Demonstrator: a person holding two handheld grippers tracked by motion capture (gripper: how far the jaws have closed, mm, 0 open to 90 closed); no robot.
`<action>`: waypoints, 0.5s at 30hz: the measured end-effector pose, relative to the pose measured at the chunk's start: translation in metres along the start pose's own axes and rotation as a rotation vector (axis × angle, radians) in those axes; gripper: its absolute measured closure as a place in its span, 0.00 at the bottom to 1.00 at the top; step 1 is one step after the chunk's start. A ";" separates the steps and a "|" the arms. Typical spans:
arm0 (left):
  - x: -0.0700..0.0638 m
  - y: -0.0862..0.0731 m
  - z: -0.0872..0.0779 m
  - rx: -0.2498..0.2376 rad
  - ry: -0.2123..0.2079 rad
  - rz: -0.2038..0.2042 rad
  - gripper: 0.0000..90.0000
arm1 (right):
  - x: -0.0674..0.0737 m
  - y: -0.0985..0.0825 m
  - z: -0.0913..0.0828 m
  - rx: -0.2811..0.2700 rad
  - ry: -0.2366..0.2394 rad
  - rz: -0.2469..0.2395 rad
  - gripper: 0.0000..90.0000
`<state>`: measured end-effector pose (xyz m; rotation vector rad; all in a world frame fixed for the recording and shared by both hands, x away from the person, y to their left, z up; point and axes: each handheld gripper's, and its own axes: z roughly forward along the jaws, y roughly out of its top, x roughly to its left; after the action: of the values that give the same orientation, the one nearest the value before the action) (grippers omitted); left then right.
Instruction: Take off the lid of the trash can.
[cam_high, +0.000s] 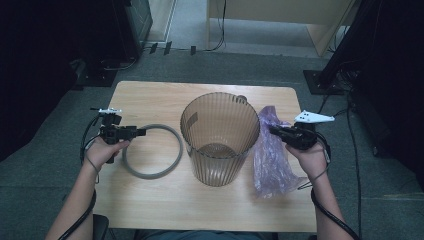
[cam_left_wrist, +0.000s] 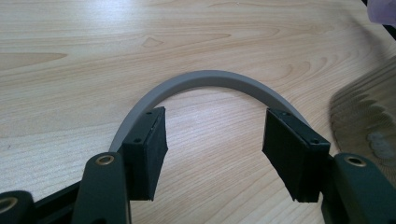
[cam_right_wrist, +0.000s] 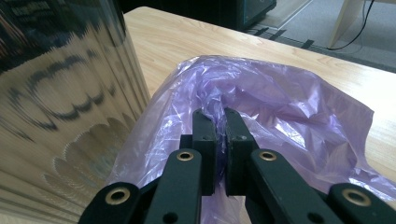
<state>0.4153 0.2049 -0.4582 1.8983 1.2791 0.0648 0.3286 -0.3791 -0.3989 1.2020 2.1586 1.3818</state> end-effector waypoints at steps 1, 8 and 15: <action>0.000 0.000 0.000 0.000 -0.002 0.000 0.43 | 0.000 0.001 -0.001 -0.002 0.001 -0.001 0.97; -0.003 0.001 -0.001 0.005 -0.007 0.002 0.43 | 0.002 0.008 -0.007 0.005 0.015 0.013 0.97; -0.009 0.004 -0.001 0.016 -0.026 -0.006 0.43 | 0.003 0.014 -0.015 -0.005 0.022 0.016 0.97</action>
<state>0.4134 0.1982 -0.4518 1.9026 1.2712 0.0265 0.3234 -0.3831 -0.3789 1.2104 2.1639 1.4129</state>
